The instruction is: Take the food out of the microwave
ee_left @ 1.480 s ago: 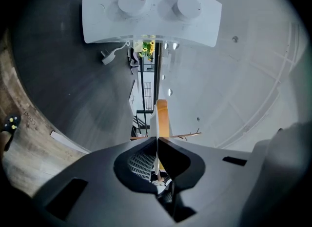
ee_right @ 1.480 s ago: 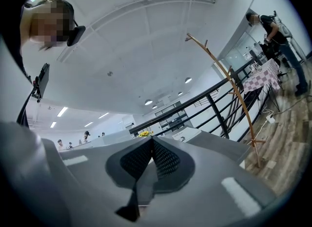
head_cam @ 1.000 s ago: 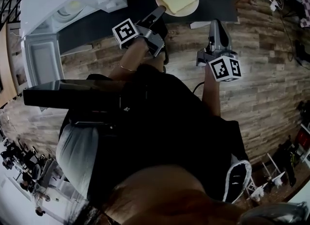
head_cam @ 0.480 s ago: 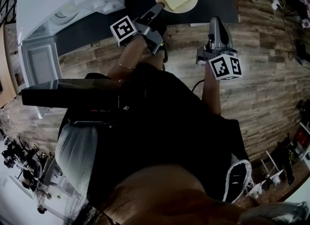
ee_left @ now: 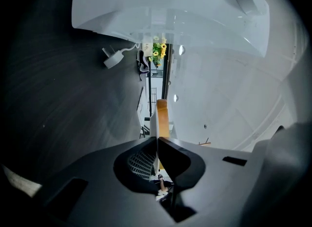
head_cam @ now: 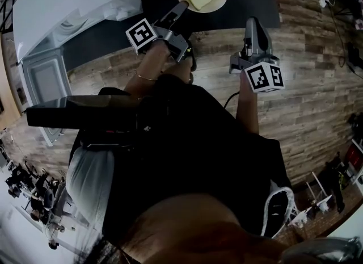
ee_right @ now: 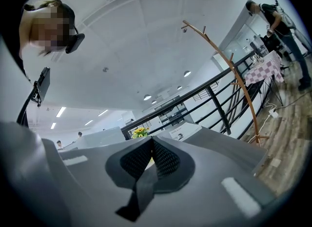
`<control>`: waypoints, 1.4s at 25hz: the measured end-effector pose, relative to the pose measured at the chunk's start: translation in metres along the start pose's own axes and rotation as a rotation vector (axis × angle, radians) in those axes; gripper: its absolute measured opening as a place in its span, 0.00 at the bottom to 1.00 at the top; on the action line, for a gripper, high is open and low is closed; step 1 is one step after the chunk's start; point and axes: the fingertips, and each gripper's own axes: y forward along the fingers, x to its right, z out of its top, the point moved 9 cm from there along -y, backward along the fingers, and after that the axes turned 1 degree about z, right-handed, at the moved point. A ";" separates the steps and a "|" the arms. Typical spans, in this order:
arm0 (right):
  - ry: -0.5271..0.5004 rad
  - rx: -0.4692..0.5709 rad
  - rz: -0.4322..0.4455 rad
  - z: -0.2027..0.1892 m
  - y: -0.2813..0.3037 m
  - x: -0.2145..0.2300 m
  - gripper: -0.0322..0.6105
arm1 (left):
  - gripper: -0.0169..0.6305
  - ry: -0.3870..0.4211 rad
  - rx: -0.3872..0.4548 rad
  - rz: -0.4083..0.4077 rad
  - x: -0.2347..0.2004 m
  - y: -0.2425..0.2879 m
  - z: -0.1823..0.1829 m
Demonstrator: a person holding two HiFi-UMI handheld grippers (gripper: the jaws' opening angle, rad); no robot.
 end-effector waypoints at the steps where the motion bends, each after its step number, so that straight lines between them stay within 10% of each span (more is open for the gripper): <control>1: -0.001 -0.002 0.000 -0.001 0.002 0.002 0.05 | 0.05 -0.003 0.002 0.002 -0.002 0.001 0.001; 35: 0.008 -0.029 0.007 0.023 0.064 0.034 0.05 | 0.05 -0.062 0.055 0.088 -0.025 0.043 0.026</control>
